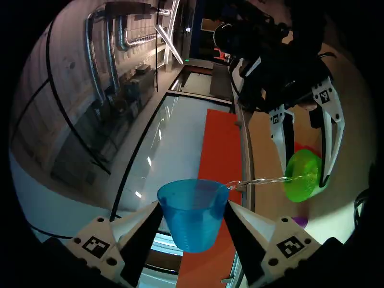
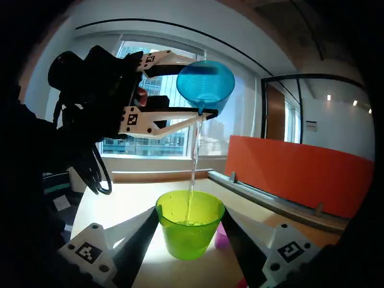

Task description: Pour water

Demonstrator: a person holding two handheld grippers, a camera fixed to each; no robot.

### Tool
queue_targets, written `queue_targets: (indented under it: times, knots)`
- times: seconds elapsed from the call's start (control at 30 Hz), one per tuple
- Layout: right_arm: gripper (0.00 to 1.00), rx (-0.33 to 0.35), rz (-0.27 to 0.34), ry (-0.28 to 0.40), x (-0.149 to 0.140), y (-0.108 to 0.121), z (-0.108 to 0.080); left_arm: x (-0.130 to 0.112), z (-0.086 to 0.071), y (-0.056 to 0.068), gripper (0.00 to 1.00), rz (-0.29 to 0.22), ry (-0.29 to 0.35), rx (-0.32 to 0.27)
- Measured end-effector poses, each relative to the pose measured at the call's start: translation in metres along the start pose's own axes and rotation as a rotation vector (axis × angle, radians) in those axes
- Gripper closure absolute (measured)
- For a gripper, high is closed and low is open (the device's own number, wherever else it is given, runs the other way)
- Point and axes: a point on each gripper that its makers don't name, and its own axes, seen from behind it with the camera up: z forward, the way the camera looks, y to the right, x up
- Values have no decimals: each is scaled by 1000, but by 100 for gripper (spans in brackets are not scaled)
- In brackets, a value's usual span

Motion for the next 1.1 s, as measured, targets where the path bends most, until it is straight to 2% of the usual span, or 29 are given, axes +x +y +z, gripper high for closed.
queue_targets:
  times: [0.67, 1.1]
  knots:
    - [9, -2, -1, -1, -1, 1, 0, 3, 3, 5, 16, 43, 4, 10]
    - [9, -2, -3, 1, 1, -1, 1, 4, 7, -6, 16, 99, 1, 25]
